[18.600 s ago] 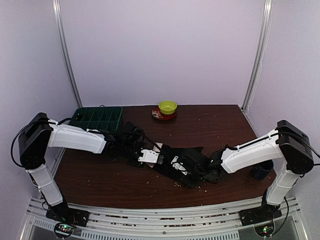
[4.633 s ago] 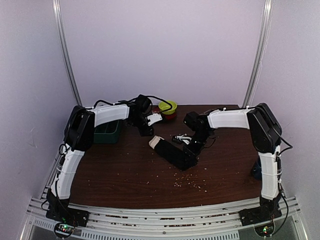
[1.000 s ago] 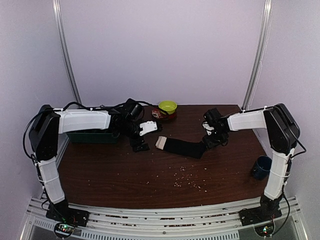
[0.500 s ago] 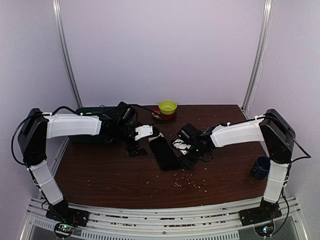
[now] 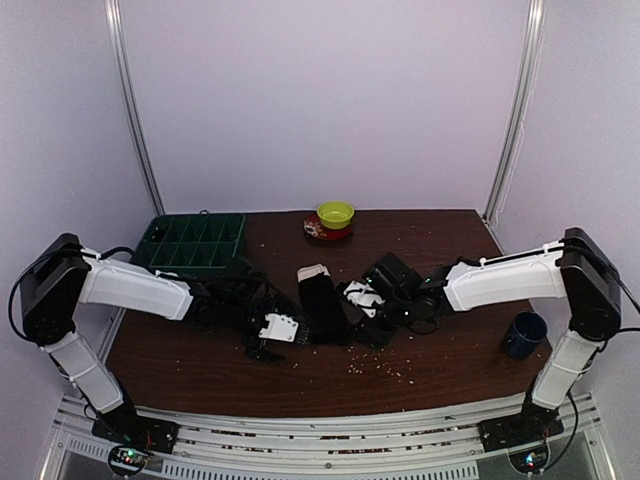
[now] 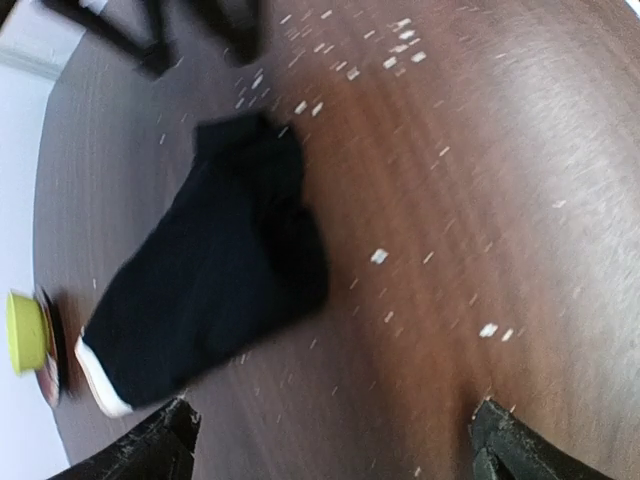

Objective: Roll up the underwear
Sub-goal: Rotate the underwear at the center of the board, then roll the underwear at the center of the board.

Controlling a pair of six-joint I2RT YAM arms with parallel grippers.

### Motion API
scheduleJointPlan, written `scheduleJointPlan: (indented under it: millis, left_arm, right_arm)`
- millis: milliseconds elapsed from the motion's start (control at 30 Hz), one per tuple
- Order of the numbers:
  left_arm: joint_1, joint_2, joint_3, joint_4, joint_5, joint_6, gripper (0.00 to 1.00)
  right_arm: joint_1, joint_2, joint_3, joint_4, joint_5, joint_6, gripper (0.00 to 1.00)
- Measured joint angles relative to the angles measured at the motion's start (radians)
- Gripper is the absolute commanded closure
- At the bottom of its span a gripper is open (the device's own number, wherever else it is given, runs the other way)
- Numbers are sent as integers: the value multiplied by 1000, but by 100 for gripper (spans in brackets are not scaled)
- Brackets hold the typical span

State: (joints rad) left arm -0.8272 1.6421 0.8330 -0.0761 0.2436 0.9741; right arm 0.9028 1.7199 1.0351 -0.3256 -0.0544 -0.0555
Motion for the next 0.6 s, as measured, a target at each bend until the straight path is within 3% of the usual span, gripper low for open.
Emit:
scheduleJointPlan:
  millis: [167,400,600]
  left_arm:
    - [-107,48,-19,121,-99,32,12]
    - [-158,176,51,266,-244,34,26]
    - [-169,227,66,324,-322,31,55]
  right_arm:
    - [-53,-129,-117,96,54,11,33]
    - [-79,-296,-208,196,114,37,32]
    - [-79,-378,-262,261,153,40,32]
